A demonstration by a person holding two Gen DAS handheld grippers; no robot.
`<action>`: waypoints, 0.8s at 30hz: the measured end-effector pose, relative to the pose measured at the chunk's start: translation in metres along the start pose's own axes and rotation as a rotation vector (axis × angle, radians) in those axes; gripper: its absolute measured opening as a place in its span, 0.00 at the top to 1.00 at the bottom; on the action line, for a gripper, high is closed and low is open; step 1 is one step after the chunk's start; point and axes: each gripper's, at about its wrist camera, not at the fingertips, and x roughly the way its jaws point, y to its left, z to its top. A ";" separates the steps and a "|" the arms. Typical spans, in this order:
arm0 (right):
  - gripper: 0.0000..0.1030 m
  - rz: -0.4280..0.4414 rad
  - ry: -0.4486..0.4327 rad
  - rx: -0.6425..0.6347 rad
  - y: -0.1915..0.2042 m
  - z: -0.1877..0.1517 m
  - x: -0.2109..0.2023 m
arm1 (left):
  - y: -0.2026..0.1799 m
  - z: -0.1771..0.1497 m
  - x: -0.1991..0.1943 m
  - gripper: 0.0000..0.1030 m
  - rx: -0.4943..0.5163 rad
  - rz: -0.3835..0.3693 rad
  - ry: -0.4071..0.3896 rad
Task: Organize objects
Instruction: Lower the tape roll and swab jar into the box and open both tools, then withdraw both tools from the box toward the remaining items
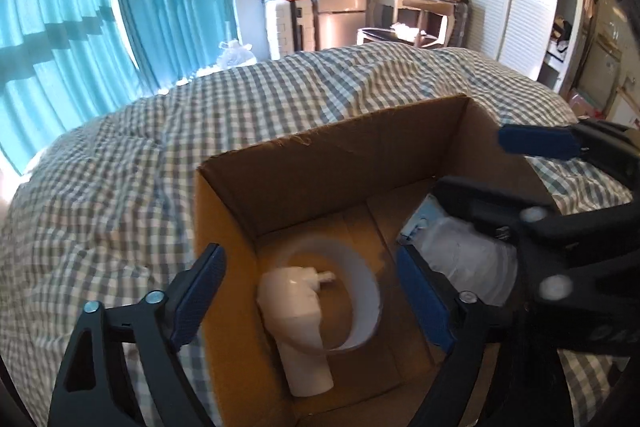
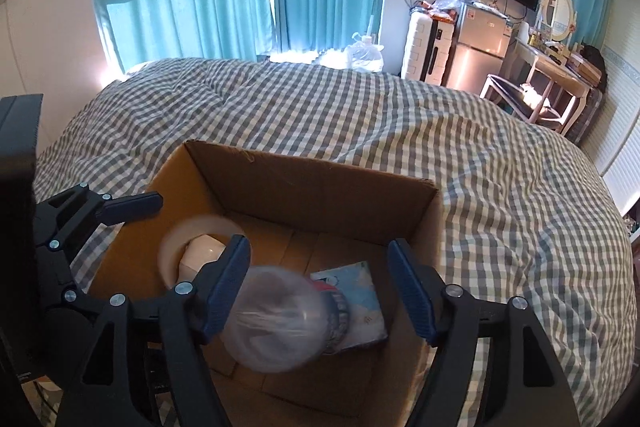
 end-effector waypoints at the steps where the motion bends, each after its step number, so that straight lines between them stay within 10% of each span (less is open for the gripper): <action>1: 0.31 -0.002 -0.008 0.009 -0.002 0.000 -0.006 | 0.000 0.001 -0.002 0.12 0.003 0.004 -0.003; 24: 0.24 -0.053 -0.280 0.036 0.009 -0.020 -0.238 | -0.001 -0.004 -0.211 0.02 -0.121 0.101 -0.260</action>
